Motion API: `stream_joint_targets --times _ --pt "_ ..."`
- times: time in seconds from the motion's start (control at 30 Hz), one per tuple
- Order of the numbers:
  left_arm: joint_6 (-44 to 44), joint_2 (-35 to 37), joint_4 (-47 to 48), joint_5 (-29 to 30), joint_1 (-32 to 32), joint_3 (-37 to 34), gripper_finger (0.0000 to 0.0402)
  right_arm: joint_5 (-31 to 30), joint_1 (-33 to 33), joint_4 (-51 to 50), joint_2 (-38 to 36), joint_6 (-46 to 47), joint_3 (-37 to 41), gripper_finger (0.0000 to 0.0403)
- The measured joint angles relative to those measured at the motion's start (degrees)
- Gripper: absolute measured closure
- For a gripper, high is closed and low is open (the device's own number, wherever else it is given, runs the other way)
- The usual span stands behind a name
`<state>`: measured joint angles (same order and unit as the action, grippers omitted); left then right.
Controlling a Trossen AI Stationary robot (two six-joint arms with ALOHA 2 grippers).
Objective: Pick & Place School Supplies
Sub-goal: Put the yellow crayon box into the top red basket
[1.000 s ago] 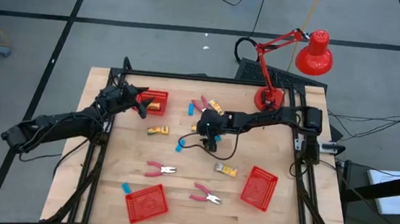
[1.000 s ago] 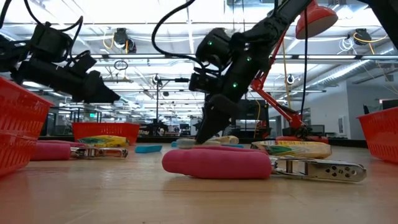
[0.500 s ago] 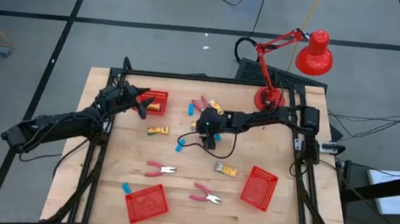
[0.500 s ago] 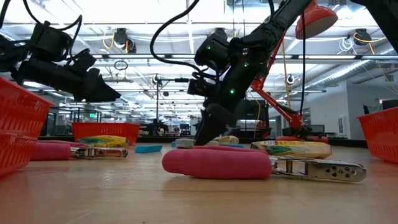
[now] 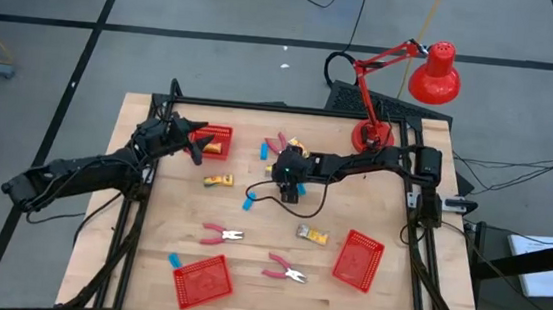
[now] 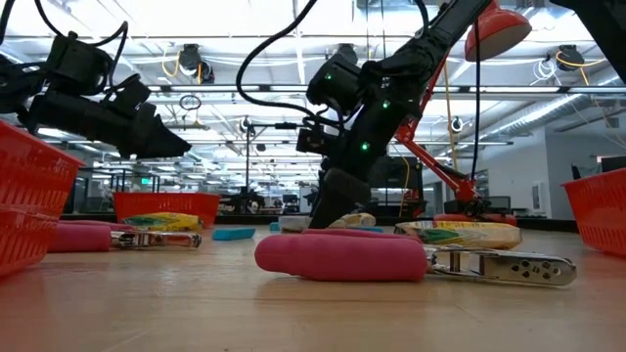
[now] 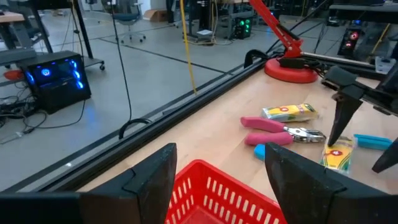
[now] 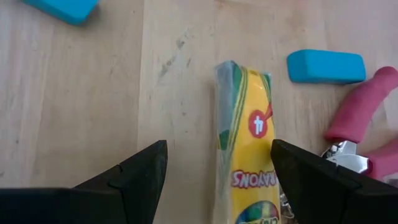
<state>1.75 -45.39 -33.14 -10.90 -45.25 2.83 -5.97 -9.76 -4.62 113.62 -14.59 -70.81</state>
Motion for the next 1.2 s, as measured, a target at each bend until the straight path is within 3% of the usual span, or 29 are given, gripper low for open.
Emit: stream_joint_targets --times 0.33,0.5,0.73,0.87,1.0,1.2 --pt "-0.4 0.0 -0.1 -0.1 0.0 0.0 0.0156 0.0 -1.2 0.0 0.0 -0.3 0.0 0.0144" --pt "-0.4 0.0 -0.1 -0.2 0.0 0.0 0.0156 0.0 -1.0 0.8 1.0 -0.1 0.0 0.0209" --pt "-0.5 0.0 -0.1 -0.8 0.1 0.0 0.0156 0.2 -0.4 3.4 5.6 0.5 -0.3 0.0340" --pt "-0.4 0.0 -0.1 -1.8 0.1 0.0 0.0156 -0.5 1.2 7.3 6.3 0.4 -0.2 0.0342" --pt "0.6 0.0 -0.4 -6.3 0.1 0.0 0.0156 -1.5 3.1 12.9 4.9 -0.4 0.0 0.0342" --pt "0.9 0.0 -3.3 -19.1 0.1 0.0 0.0156 -0.6 3.7 25.0 2.9 -1.2 0.2 0.0342"
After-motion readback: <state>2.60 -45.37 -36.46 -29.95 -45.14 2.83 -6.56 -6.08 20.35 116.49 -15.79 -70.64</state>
